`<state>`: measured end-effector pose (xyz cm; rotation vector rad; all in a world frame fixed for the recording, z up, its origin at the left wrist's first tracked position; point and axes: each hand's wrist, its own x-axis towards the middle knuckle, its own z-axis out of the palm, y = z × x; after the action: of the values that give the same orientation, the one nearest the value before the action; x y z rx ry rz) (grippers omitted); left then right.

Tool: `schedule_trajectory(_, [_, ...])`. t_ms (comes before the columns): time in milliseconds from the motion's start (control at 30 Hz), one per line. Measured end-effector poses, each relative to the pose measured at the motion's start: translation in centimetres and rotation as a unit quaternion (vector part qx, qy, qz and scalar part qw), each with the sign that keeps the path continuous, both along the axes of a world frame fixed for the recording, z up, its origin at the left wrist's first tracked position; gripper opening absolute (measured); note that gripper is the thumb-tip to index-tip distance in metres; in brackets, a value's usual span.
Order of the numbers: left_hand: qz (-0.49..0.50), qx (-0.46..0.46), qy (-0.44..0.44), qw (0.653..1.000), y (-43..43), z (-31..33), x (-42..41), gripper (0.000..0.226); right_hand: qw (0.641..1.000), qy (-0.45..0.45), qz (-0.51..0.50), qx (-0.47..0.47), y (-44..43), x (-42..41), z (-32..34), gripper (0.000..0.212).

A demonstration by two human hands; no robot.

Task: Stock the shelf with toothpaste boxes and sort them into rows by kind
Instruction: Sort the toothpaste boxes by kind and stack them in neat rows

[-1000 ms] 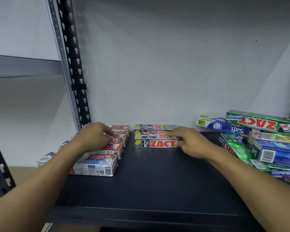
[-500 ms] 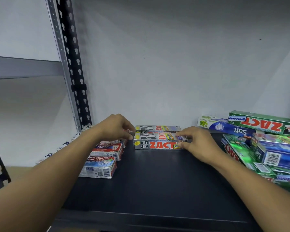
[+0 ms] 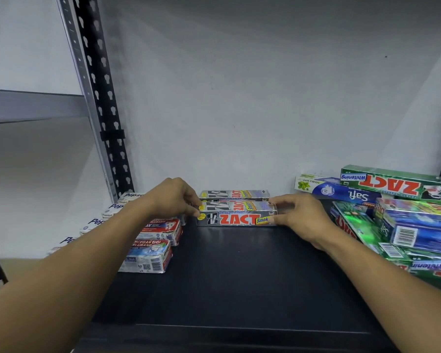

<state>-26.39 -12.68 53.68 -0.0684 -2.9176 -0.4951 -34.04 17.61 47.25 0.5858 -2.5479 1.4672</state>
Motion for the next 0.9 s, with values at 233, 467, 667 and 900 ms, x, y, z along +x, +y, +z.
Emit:
schedule_trajectory(233, [0.014,0.012,0.003,1.000,-0.4,-0.2,-0.5,0.025,1.000,0.020,0.008,0.019,-0.2,-0.2,-0.3,0.049])
schedule_trajectory(467, [0.016,0.019,0.007,1.000,-1.1,-0.1,-0.2,0.028,0.999,0.033,0.021,0.031,-0.4,-0.1,-0.5,0.052])
schedule_trajectory(667, [0.033,0.049,0.056,0.997,-2.1,0.6,0.4,0.031,0.998,0.043,0.015,0.039,-0.5,0.0,-0.5,0.052])
schedule_trajectory(900, [0.005,0.023,0.006,1.000,-0.9,-0.2,0.3,0.027,0.999,0.032,0.020,0.024,-0.4,0.1,-0.5,0.053])
